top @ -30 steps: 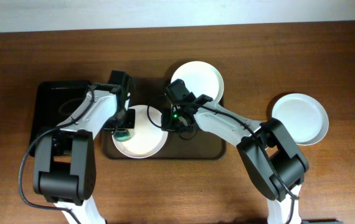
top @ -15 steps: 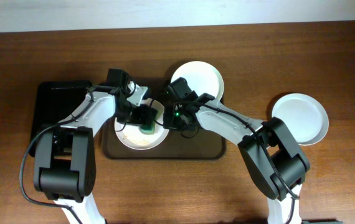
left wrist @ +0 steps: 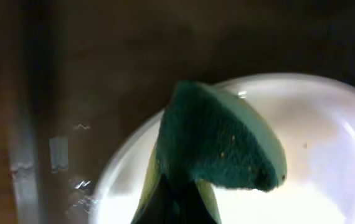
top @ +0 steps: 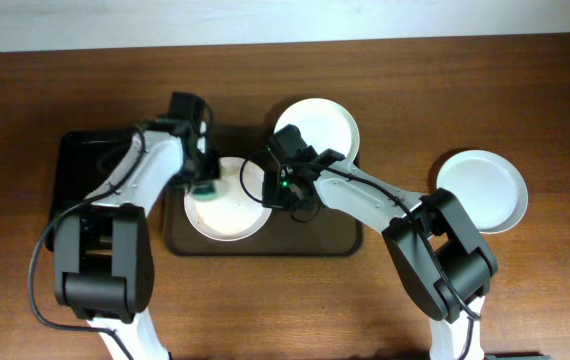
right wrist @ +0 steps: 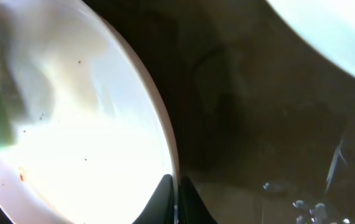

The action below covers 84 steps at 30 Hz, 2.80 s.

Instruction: Clean dirty plates on tray and stack at the side

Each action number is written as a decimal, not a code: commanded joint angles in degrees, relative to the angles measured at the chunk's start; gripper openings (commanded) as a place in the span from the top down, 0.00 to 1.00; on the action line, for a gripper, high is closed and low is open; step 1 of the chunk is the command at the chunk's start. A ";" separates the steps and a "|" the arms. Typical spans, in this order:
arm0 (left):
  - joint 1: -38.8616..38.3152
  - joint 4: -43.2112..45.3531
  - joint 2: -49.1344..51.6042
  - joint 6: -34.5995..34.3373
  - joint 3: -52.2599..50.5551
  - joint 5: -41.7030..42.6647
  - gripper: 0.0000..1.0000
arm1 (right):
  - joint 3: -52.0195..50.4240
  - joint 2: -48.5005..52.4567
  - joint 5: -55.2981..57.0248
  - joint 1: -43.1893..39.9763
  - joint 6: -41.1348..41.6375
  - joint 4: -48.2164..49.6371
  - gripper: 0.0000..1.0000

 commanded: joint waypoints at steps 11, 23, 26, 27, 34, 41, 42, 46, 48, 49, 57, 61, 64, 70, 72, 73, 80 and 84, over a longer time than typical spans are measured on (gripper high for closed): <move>2.58 -14.49 0.42 0.31 21.94 -4.28 0.99 | 9.70 -6.67 19.19 0.07 -4.57 -21.40 0.96; 2.56 -14.51 0.44 0.31 21.88 -2.82 1.00 | 9.70 -15.78 57.13 10.21 -5.62 -29.77 0.96; 2.56 -14.53 0.44 0.33 21.88 -2.82 1.00 | 9.70 -15.78 68.65 15.19 -6.45 -29.79 0.96; 2.56 -14.51 0.44 0.33 21.88 -2.82 0.99 | 9.70 -15.78 71.49 16.39 -6.47 -29.77 0.96; 2.58 -14.49 0.44 0.33 21.88 -2.82 0.99 | 9.70 -15.78 85.96 22.23 -6.38 -29.59 0.96; 2.58 -14.49 0.44 0.33 21.88 -2.84 0.99 | 9.70 -15.78 96.32 23.21 -5.09 -29.40 0.96; 2.58 -14.49 0.44 0.33 21.88 -2.84 1.00 | 9.70 -15.78 100.06 24.00 -5.09 -29.40 0.96; 2.58 -14.49 0.44 0.33 21.88 -2.84 0.99 | 9.68 -15.78 102.55 26.80 -5.09 -27.82 0.96; 2.58 -14.45 0.44 0.33 21.88 -2.84 0.99 | 9.68 -15.72 102.47 27.36 -5.09 -26.91 0.96; 2.58 -14.45 0.44 0.33 21.88 -2.84 0.99 | 9.68 -15.72 102.53 27.47 -5.01 -26.49 0.96; 2.58 -14.93 0.44 1.11 21.88 -2.82 1.00 | 9.51 -15.67 64.85 22.36 2.49 -27.26 0.96; 3.21 -17.14 0.42 3.32 21.88 -0.55 1.00 | 7.28 -14.88 37.51 13.57 5.46 -21.22 0.96; 4.33 -18.25 0.42 6.64 21.88 7.30 0.99 | 5.57 -13.11 30.01 10.16 5.46 -16.90 0.96; 4.76 -20.79 0.42 7.17 21.33 13.55 0.99 | 5.31 -6.62 25.16 7.78 8.09 -12.35 0.96; 4.79 -20.59 0.42 6.51 20.35 13.40 1.00 | 5.31 -5.16 25.14 7.74 8.17 -11.23 0.96; 4.79 -20.02 0.42 5.55 19.41 13.29 1.00 | 5.31 -4.79 25.14 7.74 8.26 -10.91 0.96; 4.24 -11.08 0.42 -0.61 7.37 11.04 0.99 | 5.31 -4.17 25.16 7.67 8.28 -9.53 0.96; 2.38 -9.49 0.42 -2.14 3.15 9.75 0.99 | 5.31 -4.13 25.18 7.63 8.28 -8.98 0.96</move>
